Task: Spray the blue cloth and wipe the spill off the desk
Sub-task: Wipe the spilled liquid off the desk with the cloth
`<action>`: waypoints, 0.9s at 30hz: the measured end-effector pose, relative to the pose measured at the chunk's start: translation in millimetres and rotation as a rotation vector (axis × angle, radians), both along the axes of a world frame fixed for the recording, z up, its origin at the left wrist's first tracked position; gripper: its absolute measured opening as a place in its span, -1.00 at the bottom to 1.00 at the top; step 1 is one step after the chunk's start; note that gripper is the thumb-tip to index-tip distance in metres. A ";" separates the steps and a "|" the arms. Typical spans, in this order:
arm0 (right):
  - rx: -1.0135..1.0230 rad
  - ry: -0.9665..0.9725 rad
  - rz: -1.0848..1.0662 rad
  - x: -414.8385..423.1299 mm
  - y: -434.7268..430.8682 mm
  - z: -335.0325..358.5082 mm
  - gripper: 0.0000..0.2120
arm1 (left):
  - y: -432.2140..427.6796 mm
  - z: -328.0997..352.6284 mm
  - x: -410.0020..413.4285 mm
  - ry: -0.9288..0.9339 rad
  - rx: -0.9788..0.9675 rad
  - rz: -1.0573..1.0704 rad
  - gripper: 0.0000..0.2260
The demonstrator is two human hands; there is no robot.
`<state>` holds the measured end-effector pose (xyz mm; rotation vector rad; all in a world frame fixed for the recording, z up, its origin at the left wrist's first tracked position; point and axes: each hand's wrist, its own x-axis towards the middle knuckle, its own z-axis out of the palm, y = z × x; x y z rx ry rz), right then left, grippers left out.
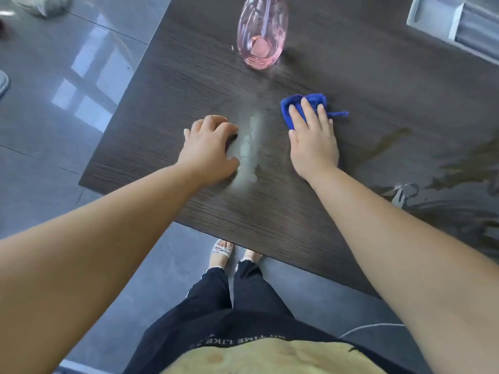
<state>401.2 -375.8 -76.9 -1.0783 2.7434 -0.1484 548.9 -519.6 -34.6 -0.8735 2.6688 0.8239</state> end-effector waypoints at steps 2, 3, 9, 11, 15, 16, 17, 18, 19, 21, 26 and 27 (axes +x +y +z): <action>0.000 -0.021 -0.082 24.6 -32.6 -1.0 -0.53 | -2.4 2.7 8.7 0.072 0.034 0.093 -0.61; -0.025 -0.030 -0.026 44.0 -41.9 -4.0 -0.53 | -1.4 4.1 13.3 0.091 0.035 0.124 -0.63; -0.050 0.001 0.411 120.5 30.5 -7.5 -0.55 | 12.1 2.7 37.7 0.128 0.006 0.135 -0.63; -0.051 0.066 0.342 102.0 54.5 -8.0 -0.55 | 18.4 0.4 42.4 0.093 0.016 0.068 -0.61; -0.100 0.028 -0.096 88.0 22.0 -9.2 -0.57 | 27.8 -4.5 46.9 0.038 0.021 -0.010 -0.55; -0.107 0.011 -0.180 96.3 8.0 -9.8 -0.56 | 28.4 -4.9 47.7 0.047 0.027 -0.002 -0.55; -0.114 0.015 -0.199 108.1 -2.2 -10.7 -0.57 | 28.9 -5.2 48.8 0.066 0.034 0.008 -0.55; -0.133 0.029 -0.149 121.9 -7.1 -10.8 -0.57 | 28.4 -4.8 49.7 0.089 0.038 0.022 -0.56; -0.142 0.036 -0.052 135.6 -4.3 -11.8 -0.57 | 27.5 -4.7 50.0 0.109 0.039 0.035 -0.57; -0.092 0.035 0.164 157.4 23.1 -9.6 -0.55 | 29.2 -4.1 49.4 0.127 0.039 0.036 -0.58; -0.002 0.083 0.262 135.6 110.0 -6.9 -0.57 | 56.3 -6.9 46.2 0.141 0.032 -0.187 -0.63; -0.001 0.093 0.171 124.1 114.7 -6.3 -0.57 | 63.0 -7.7 45.6 0.147 0.037 -0.236 -0.64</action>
